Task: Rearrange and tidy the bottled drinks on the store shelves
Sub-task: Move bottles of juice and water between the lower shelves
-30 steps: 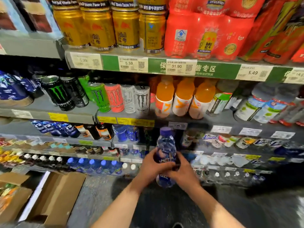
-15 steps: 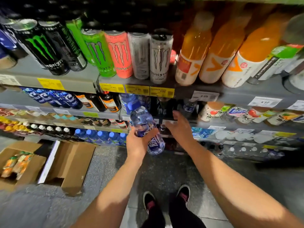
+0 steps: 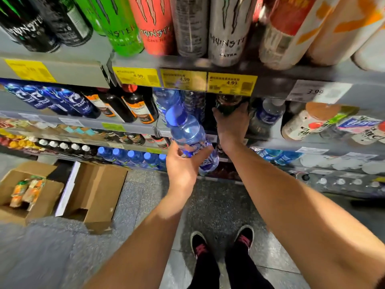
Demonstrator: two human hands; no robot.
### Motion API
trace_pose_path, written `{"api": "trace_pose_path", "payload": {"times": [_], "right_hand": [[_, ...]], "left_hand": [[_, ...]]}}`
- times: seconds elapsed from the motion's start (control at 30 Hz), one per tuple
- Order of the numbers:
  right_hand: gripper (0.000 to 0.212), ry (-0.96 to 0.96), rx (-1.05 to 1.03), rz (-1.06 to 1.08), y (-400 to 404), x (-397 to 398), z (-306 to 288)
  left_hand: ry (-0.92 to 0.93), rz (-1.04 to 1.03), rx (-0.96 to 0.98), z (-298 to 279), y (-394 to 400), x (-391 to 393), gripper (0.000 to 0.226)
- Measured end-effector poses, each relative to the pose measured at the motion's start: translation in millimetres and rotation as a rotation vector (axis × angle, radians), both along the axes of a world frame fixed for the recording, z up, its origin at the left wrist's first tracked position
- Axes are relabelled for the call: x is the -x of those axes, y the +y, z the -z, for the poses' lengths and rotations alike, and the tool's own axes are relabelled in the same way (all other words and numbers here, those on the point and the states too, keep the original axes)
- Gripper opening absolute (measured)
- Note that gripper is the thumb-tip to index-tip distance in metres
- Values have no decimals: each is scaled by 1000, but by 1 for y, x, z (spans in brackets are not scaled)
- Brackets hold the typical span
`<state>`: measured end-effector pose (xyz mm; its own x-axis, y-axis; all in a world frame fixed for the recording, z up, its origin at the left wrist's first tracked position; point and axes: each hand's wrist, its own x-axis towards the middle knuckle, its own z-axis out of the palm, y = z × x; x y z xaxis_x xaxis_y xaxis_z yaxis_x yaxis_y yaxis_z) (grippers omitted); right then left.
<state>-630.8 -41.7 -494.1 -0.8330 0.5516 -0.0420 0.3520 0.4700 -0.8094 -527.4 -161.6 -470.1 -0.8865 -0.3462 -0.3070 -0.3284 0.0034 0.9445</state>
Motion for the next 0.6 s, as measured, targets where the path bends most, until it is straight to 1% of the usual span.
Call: {"api": "trace_pose_path", "payload": {"times": [0.07, 0.13, 0.17, 0.23, 0.33, 0.47, 0.6], "right_hand": [[83, 45, 1, 13, 7, -4, -4], [78, 110, 1, 14, 16, -13, -11], [76, 130, -7, 6, 21, -19, -15], [72, 113, -34, -18, 32, -36, -23], [67, 56, 0, -15, 50, -67, -20], [71, 1, 77, 30, 68, -103, -8], [58, -9, 172, 31, 76, -123, 0]], "left_hand": [[-42, -21, -7, 1, 0, 5, 41], [-64, 2, 65, -1, 2, 12, 36], [-63, 15, 105, -1, 4, 16, 38], [-60, 66, 206, -1, 7, 21, 41], [-19, 142, 336, -2, 19, 24, 41], [28, 162, 339, 1, 39, 33, 35], [36, 88, 342, -3, 58, 49, 40]]}}
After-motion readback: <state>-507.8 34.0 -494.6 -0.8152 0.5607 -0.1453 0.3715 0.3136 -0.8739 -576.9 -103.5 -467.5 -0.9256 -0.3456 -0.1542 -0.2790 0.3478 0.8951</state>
